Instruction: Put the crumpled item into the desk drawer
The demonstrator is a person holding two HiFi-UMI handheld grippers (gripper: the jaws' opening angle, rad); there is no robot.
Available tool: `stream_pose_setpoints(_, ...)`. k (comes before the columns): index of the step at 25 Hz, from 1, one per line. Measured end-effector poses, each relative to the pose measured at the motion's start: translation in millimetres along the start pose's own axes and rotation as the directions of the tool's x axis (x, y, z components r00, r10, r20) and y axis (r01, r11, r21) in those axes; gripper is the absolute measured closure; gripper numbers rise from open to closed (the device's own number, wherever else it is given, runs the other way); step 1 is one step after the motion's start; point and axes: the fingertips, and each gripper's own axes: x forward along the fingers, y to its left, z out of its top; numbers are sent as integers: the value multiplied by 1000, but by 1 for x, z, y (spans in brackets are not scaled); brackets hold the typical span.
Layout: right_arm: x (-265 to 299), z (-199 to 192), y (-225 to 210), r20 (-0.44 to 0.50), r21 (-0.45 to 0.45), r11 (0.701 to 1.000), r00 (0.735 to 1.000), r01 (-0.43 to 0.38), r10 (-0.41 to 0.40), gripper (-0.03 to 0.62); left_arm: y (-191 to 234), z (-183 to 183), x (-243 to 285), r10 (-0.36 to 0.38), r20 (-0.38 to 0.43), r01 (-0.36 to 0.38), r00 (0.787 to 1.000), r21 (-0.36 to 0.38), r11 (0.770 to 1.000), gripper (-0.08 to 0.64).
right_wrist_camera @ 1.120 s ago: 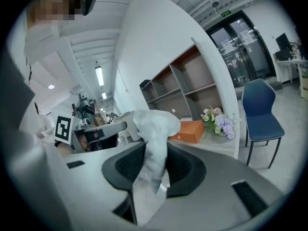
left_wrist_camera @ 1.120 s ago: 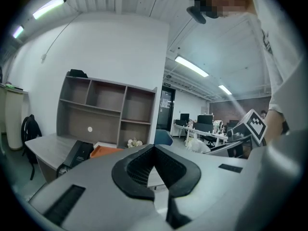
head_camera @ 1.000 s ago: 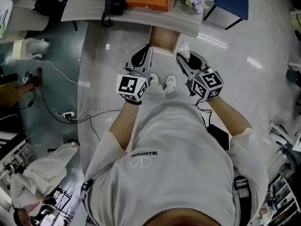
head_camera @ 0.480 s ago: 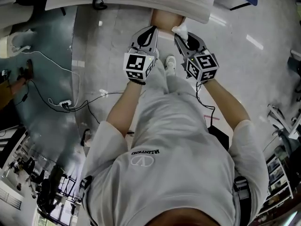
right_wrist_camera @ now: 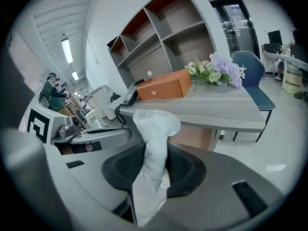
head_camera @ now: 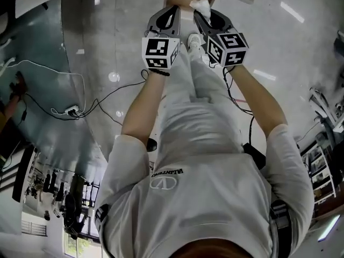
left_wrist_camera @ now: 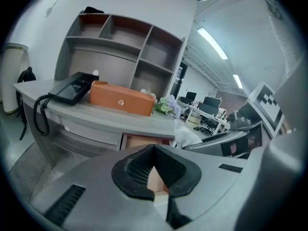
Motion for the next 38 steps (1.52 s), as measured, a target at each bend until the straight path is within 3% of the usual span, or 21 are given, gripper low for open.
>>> stream_pose_setpoints(4, 38, -24, -15, -22, 70, 996, 998, 54, -53, 477, 16, -34, 27, -1, -28, 0, 1000, -53, 999, 561)
stream_pose_setpoints(11, 75, -59, -38, -38, 147, 983, 994, 106, -102, 477, 30, -87, 55, -23, -106, 16, 994, -66, 998, 561)
stream_pose_setpoints(17, 96, -93, -53, -79, 152, 981, 991, 122, -111, 477, 40, -114, 73, -32, -125, 22, 992, -76, 997, 561)
stream_pose_setpoints(26, 120, -112, -58, -97, 144, 981, 988, 131, -118, 476, 44, -146, 99, -8, -163, -7, 987, -91, 996, 561)
stream_pose_setpoints(38, 131, -123, -73, -109, 115, 979, 982, 166, -154, 472, 48, -158, 107, -2, -195, -17, 981, -93, 996, 561)
